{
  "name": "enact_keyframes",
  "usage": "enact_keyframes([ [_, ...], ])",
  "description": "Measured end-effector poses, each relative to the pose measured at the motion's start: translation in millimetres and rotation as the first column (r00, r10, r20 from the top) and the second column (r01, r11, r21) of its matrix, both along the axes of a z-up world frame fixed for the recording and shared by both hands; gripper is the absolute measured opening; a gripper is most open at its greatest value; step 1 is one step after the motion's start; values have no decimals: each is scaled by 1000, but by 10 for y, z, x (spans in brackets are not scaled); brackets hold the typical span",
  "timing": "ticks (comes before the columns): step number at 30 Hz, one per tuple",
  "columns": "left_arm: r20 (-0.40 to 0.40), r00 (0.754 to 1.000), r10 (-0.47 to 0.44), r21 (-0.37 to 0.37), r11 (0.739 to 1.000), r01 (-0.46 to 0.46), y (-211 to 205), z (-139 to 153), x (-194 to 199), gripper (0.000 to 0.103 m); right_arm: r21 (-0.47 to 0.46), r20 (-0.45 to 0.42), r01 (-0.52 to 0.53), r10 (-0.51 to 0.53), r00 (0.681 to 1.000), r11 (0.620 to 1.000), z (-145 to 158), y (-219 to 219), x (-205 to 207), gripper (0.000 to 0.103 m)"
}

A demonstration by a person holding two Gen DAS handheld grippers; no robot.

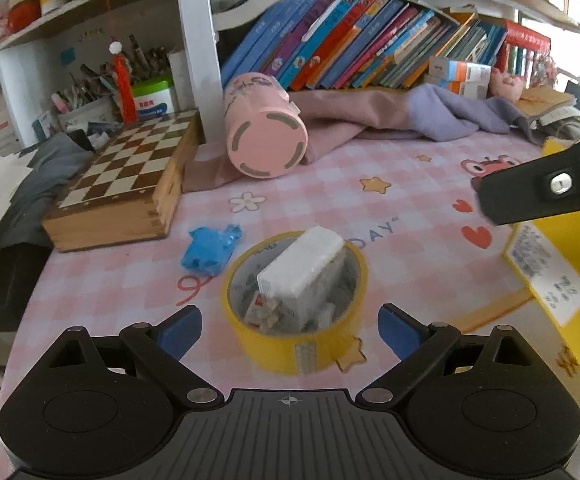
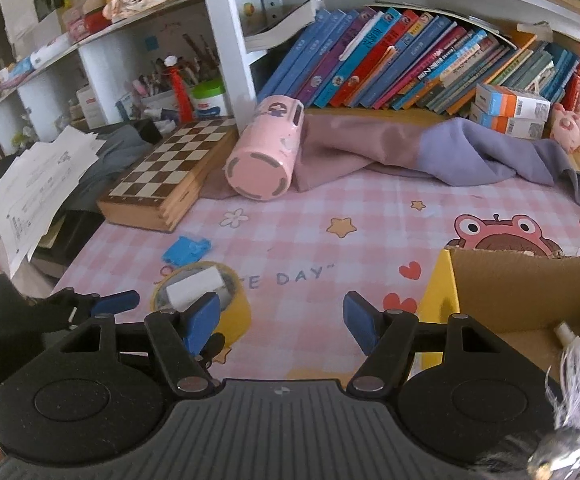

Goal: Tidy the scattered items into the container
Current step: 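Grasp the yellow tape roll with the left tool while the right tool grasps the white charger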

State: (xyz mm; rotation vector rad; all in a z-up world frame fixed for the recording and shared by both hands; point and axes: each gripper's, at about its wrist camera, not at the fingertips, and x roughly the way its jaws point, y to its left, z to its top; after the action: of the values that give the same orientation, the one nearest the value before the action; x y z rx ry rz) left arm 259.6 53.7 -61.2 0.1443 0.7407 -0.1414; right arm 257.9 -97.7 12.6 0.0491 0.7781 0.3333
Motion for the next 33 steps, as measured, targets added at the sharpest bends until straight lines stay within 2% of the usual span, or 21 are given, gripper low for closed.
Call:
enact_keyframes([
  [6,-6,1000,-3,-35,999,3,-6,-54,138,96,14,-9,6,-6,1000,1000,-18,-55,68,66],
  [7,-9,1000,3,-30,1000,-3,-22,-76,160,95,19,-13,8,-8,1000,1000,-27,-62,73,66],
  [8,-14,1000,11,-21,1000,-12,-41,-101,183,88,23,-17,9,-9,1000,1000,-35,-65,78,66],
  [13,-17,1000,20,-38,999,-21,-71,-61,166,87,27,-18,7,-6,1000,1000,-52,-66,86,66],
  [18,37,999,6,-108,994,-2,44,192,-74,87,31,-8,7,-7,1000,999,-46,-56,78,67],
  [22,43,999,20,-146,989,-13,196,360,-374,87,35,-8,-2,2,1000,999,-44,-27,80,67],
  [28,14,993,118,-225,968,-111,495,517,-823,87,9,-28,-84,84,996,996,-77,182,105,66],
  [33,-2,978,209,-208,956,-205,695,556,-1103,87,-51,-107,-225,218,970,973,-255,524,53,67],
])
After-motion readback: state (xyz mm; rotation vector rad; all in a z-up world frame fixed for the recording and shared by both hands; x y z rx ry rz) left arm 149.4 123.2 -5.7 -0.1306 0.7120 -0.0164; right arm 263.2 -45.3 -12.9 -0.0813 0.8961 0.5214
